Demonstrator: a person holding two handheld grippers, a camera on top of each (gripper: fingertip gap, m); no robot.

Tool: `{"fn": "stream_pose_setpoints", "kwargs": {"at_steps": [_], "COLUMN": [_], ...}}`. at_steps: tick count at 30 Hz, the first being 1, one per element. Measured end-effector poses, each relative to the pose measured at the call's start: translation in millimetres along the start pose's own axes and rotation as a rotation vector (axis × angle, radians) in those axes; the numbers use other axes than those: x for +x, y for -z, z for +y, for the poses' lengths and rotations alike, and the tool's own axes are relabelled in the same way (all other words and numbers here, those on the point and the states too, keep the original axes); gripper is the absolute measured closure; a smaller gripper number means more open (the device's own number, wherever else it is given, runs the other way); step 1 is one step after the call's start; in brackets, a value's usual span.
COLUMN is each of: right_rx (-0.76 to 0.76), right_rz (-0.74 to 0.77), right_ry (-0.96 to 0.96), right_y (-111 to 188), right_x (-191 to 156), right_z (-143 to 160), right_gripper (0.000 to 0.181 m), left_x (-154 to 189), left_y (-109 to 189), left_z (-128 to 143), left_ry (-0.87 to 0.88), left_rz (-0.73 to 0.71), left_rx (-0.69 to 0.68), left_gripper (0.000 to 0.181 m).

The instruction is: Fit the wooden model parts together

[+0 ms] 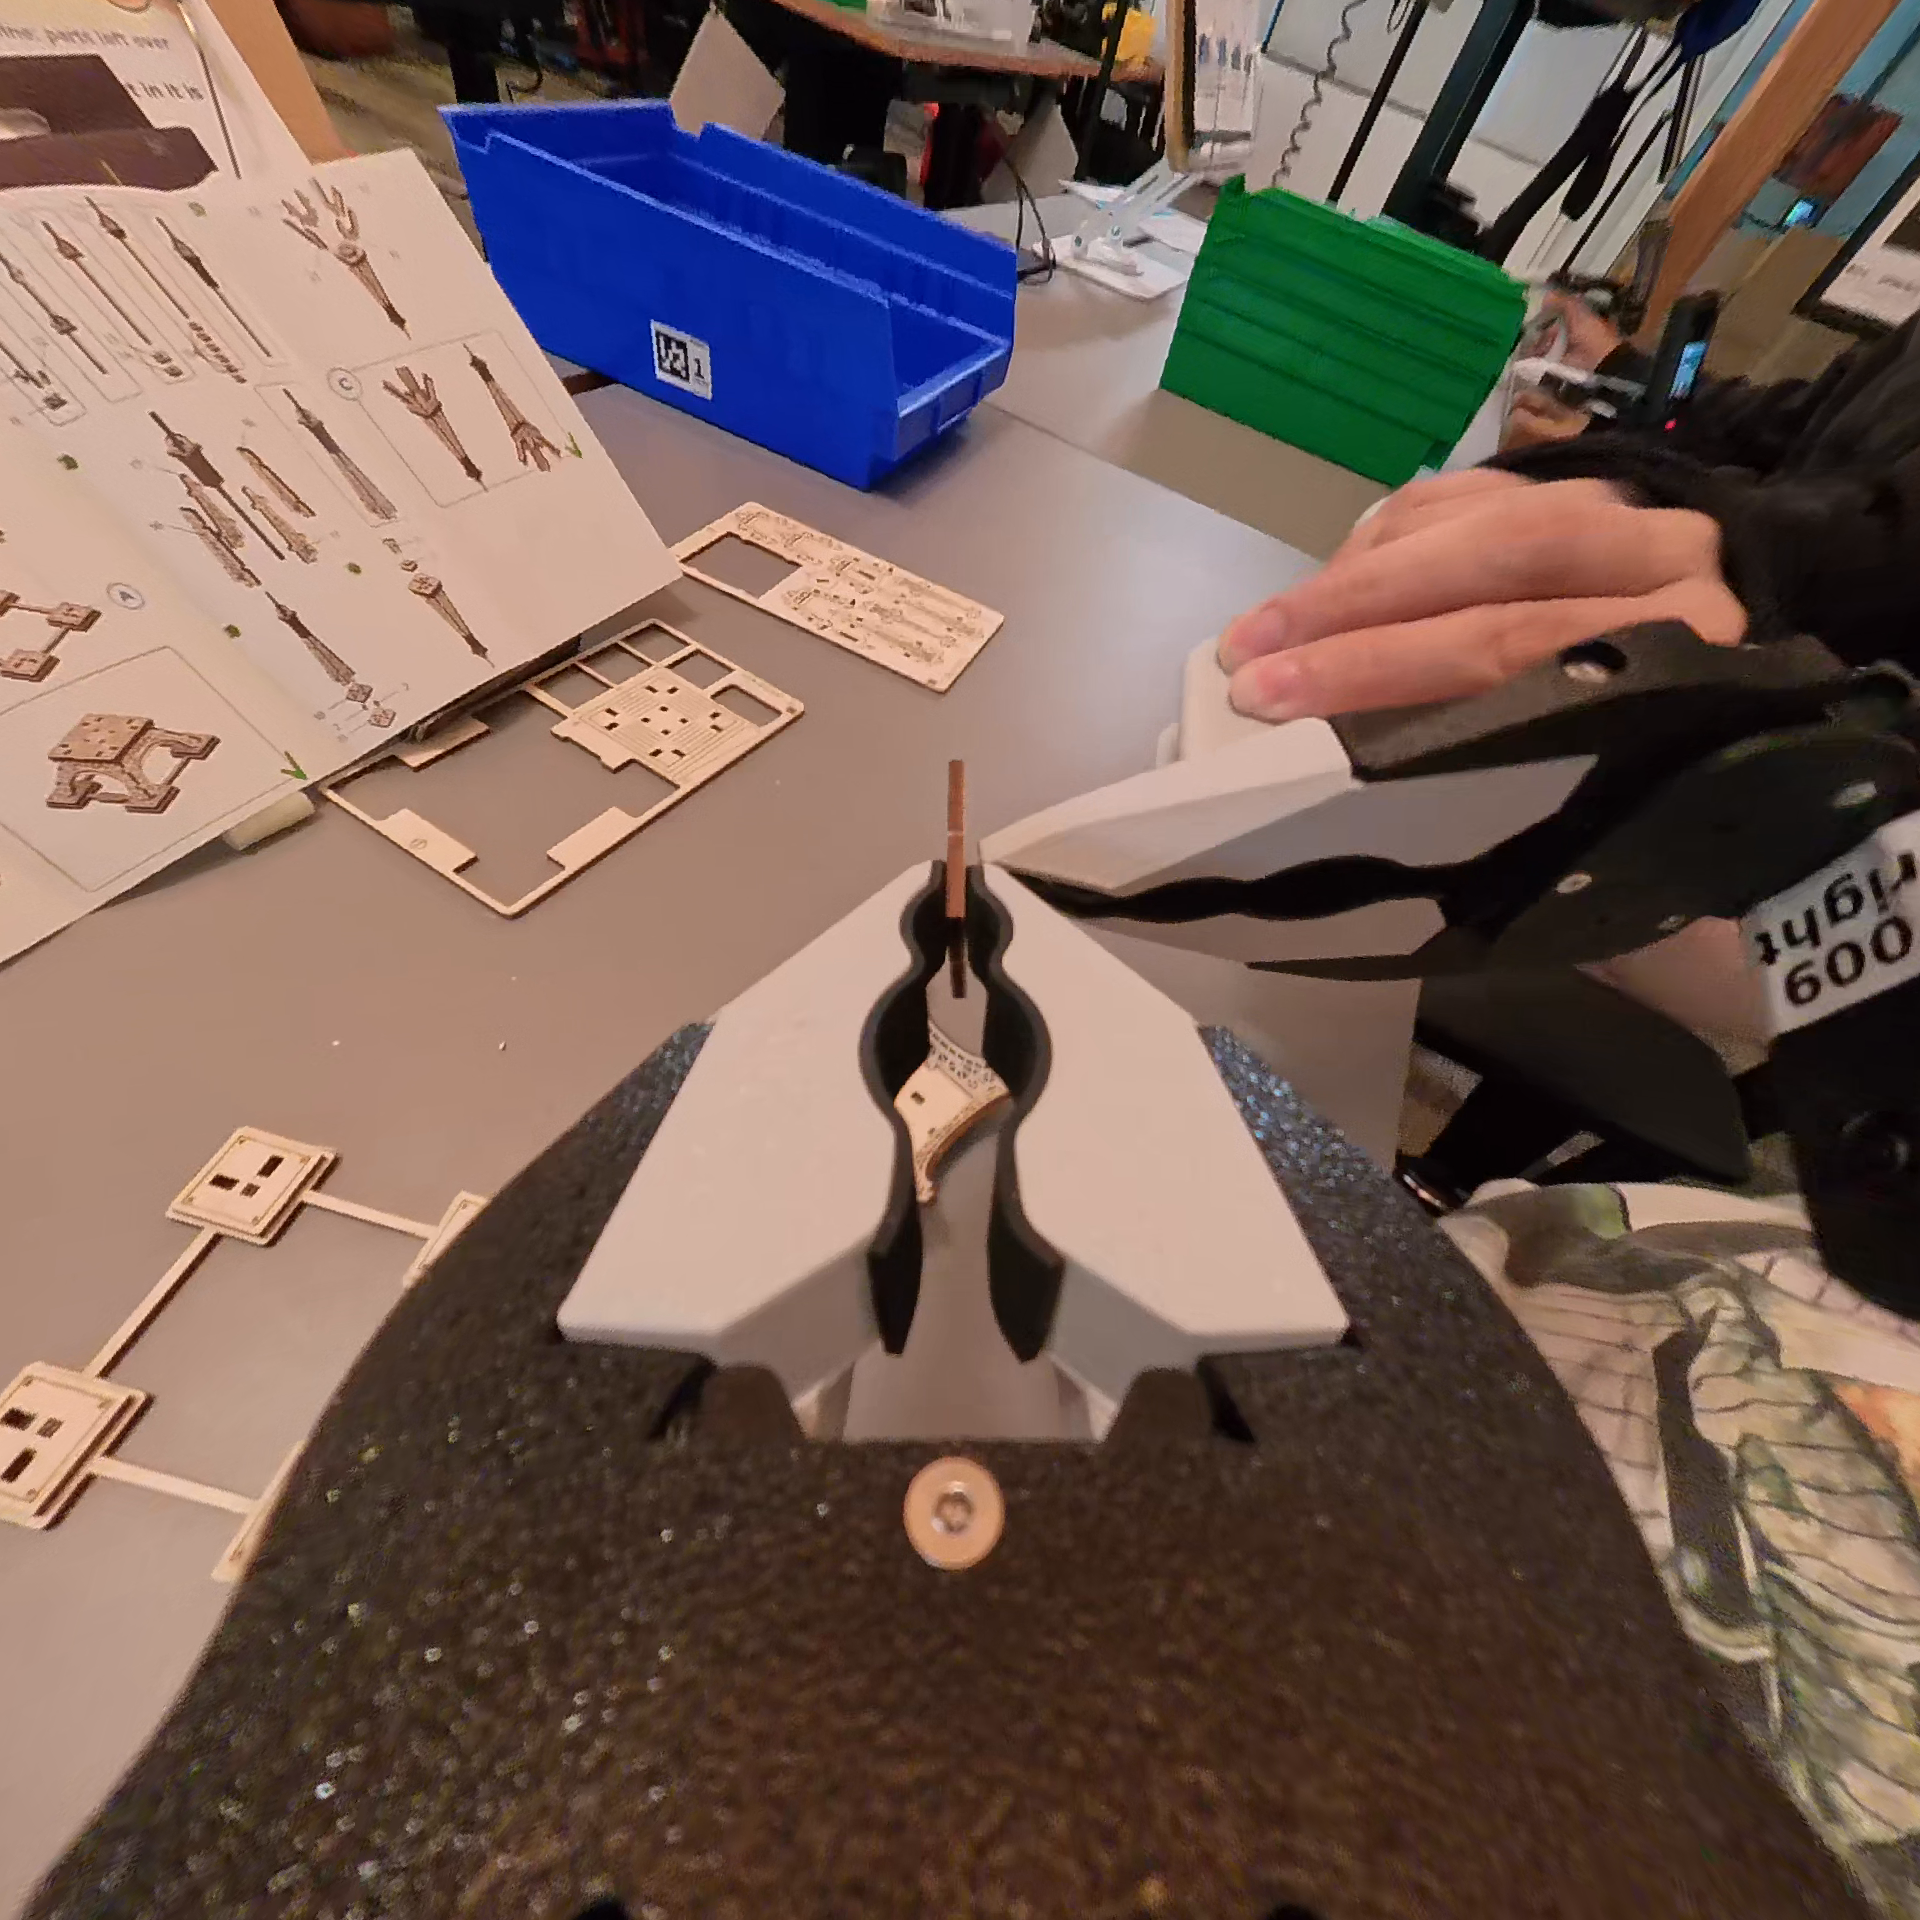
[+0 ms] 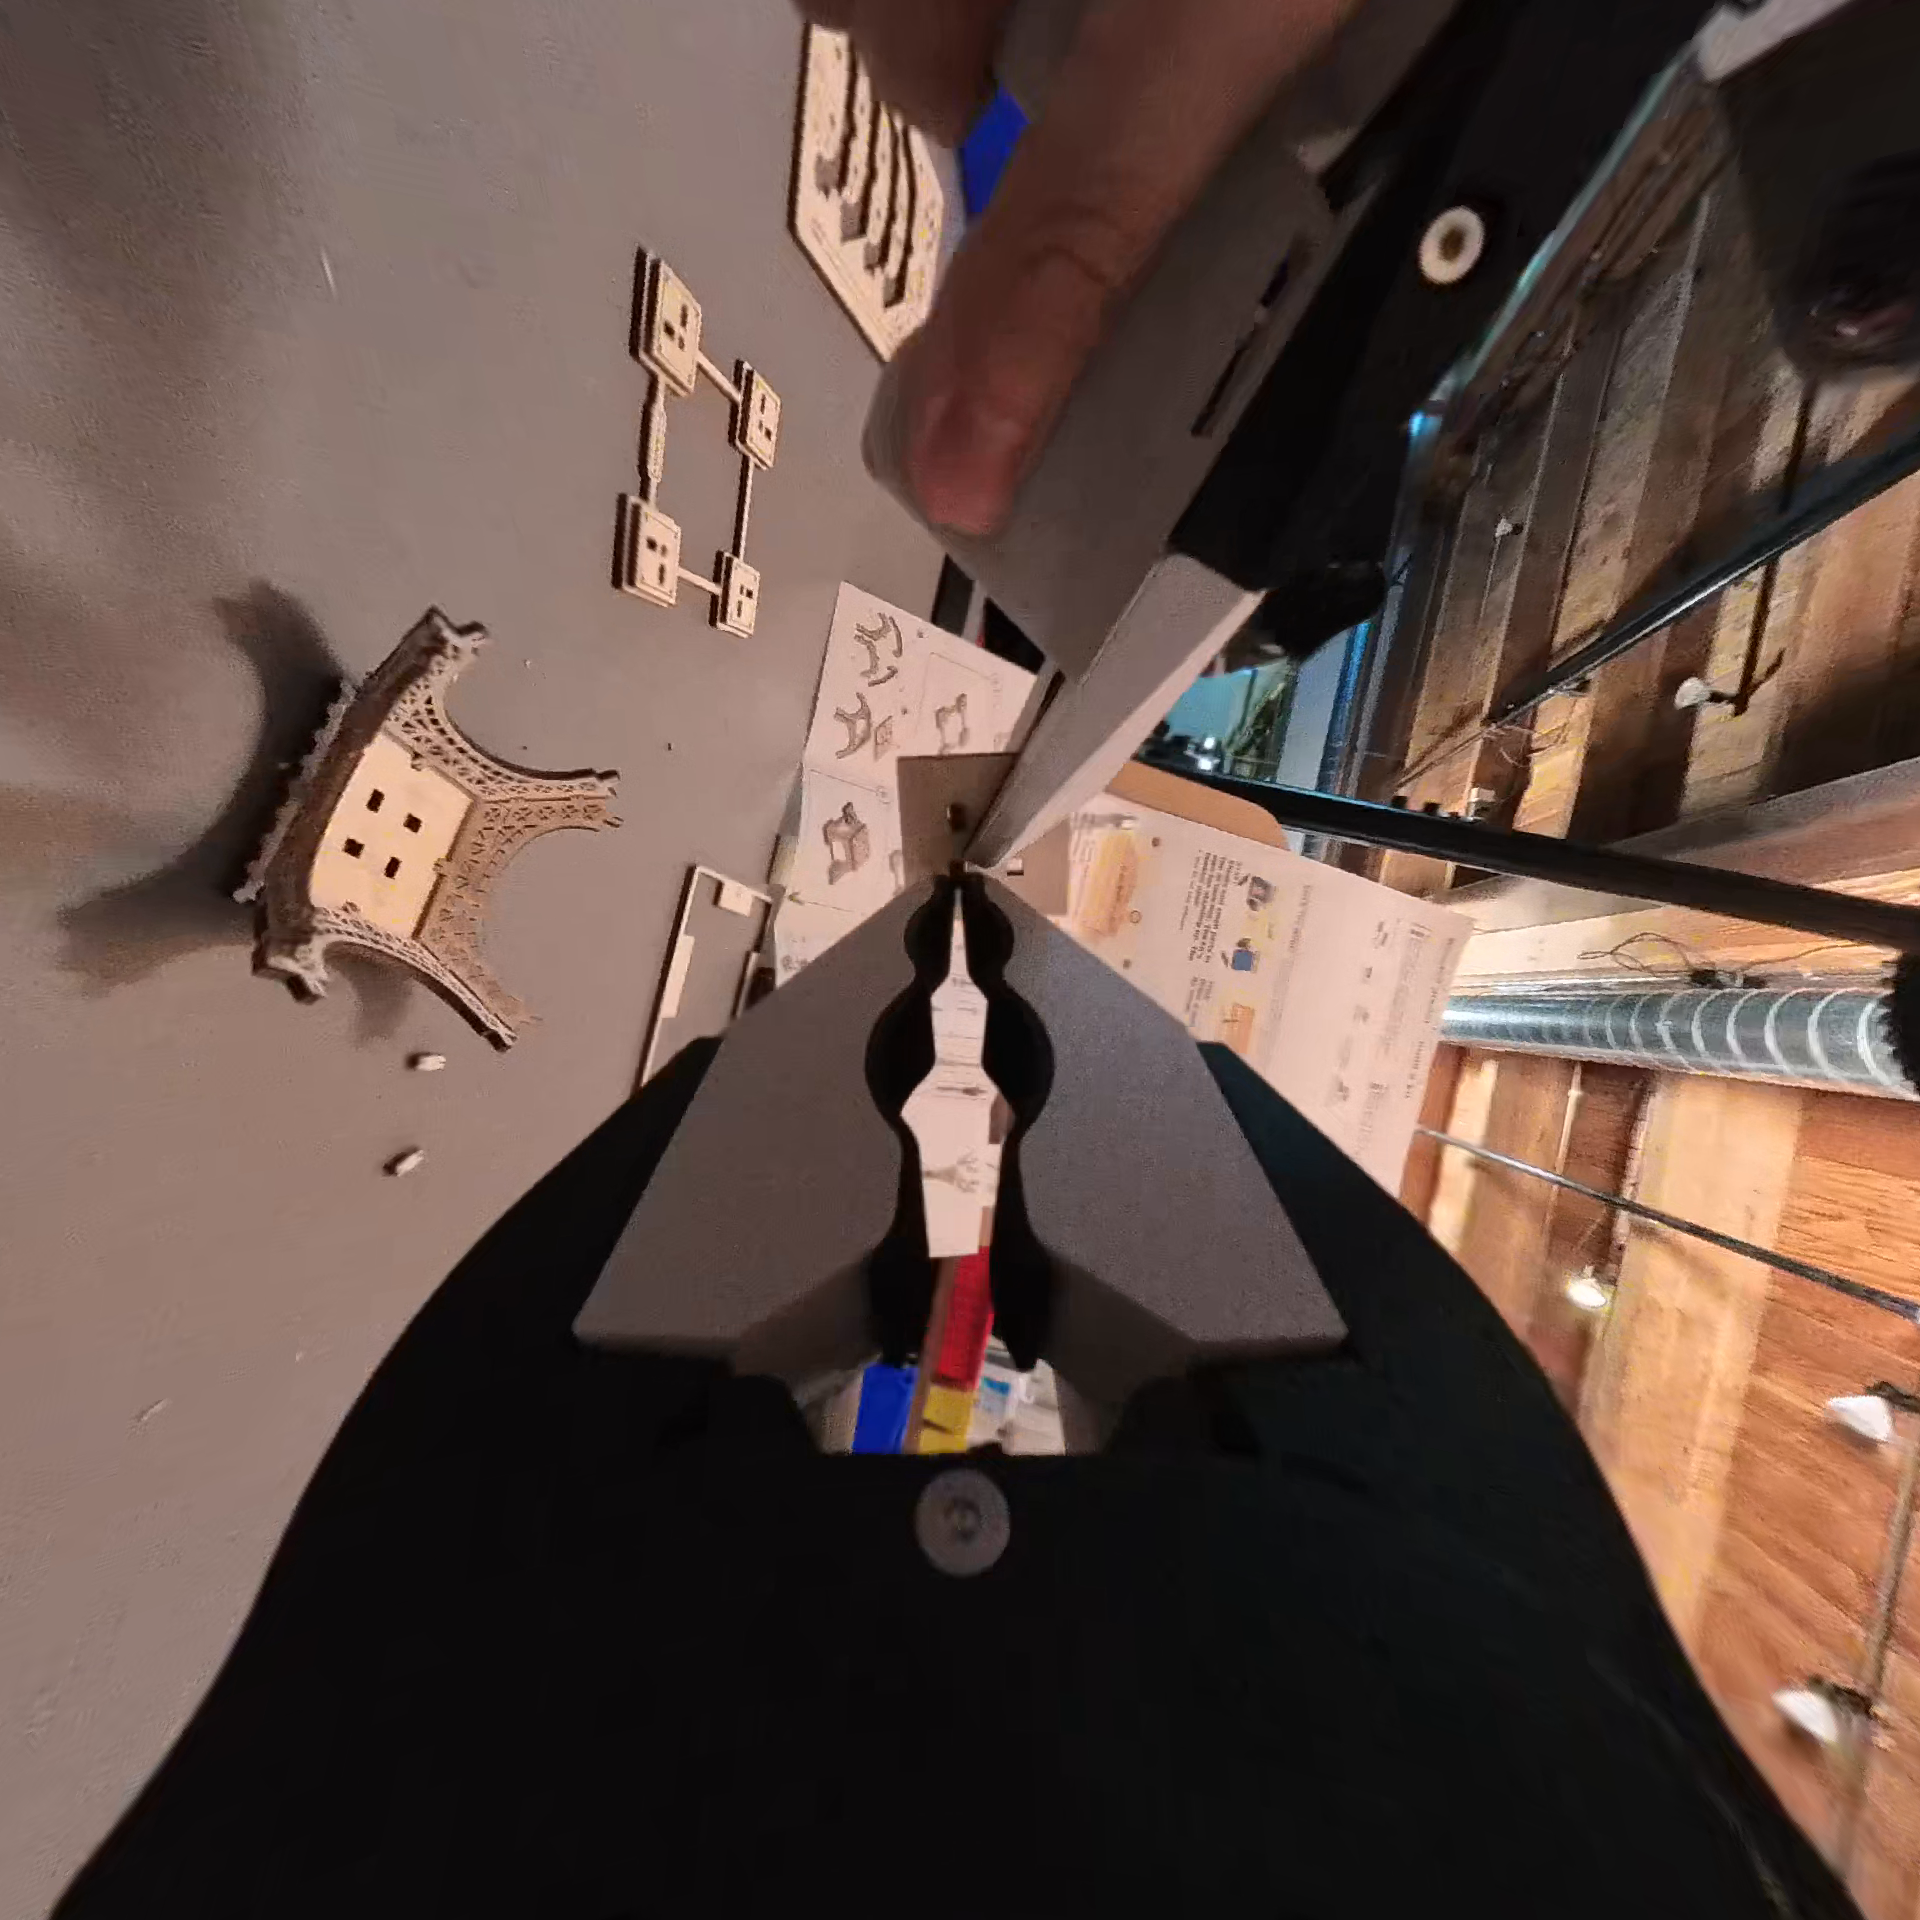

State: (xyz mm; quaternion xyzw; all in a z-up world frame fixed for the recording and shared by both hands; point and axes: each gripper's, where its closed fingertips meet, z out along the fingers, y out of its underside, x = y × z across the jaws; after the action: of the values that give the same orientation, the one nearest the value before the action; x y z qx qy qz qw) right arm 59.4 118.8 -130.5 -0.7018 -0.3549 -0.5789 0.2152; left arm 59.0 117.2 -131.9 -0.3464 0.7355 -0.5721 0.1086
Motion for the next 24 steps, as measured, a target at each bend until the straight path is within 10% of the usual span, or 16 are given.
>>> {"fn": "stream_pose_setpoints", "kwargs": {"at_steps": [4, 9, 24], "right_rx": [0.055, -0.016, 0.063], "right_rz": [-0.03, 0.049, -0.118], "right_ry": [-0.231, 0.076, -0.042], "right_y": [2, -1, 4], "right_x": [10, 6, -5], "right_z": [3, 0, 6], "right_gripper": [0.181, 0.181, 0.18], "left_x": [2, -2, 3], "left_y": [3, 3, -8], "left_z": [-8, -5, 3], "left_ry": [0.006, 0.002, 0.002], "left_rz": [-0.001, -0.011, 0.016], "left_rx": [0.033, 0.025, -0.005], "left_gripper": [0.18, 0.18, 0.18]}}
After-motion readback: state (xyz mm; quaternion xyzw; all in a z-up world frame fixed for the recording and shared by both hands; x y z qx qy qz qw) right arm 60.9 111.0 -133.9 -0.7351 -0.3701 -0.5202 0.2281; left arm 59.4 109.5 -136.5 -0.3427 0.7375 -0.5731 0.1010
